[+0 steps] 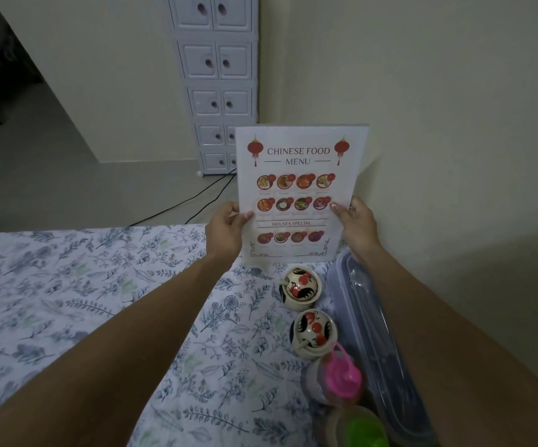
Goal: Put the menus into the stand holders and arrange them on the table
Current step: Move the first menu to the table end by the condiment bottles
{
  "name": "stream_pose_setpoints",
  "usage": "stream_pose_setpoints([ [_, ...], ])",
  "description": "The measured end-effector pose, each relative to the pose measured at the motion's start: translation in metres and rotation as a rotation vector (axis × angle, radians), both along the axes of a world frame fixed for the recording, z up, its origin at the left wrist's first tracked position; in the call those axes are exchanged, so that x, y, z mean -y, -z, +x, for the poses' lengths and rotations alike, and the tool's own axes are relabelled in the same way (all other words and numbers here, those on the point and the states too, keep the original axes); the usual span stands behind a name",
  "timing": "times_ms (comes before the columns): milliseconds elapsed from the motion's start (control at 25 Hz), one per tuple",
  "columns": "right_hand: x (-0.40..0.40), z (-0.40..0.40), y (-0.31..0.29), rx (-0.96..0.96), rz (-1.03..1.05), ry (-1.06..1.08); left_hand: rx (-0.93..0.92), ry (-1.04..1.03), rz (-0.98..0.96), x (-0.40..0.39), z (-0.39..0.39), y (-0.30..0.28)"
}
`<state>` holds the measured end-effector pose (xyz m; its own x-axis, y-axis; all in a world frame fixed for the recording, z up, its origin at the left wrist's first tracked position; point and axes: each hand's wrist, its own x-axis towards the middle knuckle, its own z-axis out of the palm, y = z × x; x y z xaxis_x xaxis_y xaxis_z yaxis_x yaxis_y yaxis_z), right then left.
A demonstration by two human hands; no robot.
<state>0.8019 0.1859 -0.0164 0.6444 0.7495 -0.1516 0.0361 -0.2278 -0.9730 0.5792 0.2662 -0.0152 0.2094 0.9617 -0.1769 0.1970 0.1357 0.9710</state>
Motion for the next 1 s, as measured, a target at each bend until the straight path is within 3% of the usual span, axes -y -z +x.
stream_pose_setpoints([
  [160, 0.001, -0.003, -0.002, 0.043, -0.043, 0.011, -0.022, 0.009, -0.004, 0.002, -0.001, -0.002],
  [320, 0.003, -0.011, -0.012, 0.270, -0.178, 0.021, -0.108, 0.056, 0.045, 0.006, -0.003, -0.011],
  [440, 0.007, -0.015, -0.023, 0.461, -0.342, -0.047, -0.338, 0.177, 0.141, 0.009, -0.008, -0.018],
  [600, 0.022, -0.025, -0.042, 0.710, -0.774, -0.279, -0.867, 0.402, 0.237, 0.013, -0.028, -0.031],
  [720, 0.041, -0.047, -0.067, 0.828, -0.876, -0.427, -1.185, 0.611, 0.301, 0.025, -0.052, -0.050],
  [840, 0.065, -0.078, -0.097, 0.897, -0.879, -0.500, -1.292, 0.696, 0.382, 0.044, -0.077, -0.076],
  [1000, 0.114, -0.136, -0.137, 0.910, -0.876, -0.486, -1.269, 0.696, 0.418, 0.085, -0.123, -0.118],
])
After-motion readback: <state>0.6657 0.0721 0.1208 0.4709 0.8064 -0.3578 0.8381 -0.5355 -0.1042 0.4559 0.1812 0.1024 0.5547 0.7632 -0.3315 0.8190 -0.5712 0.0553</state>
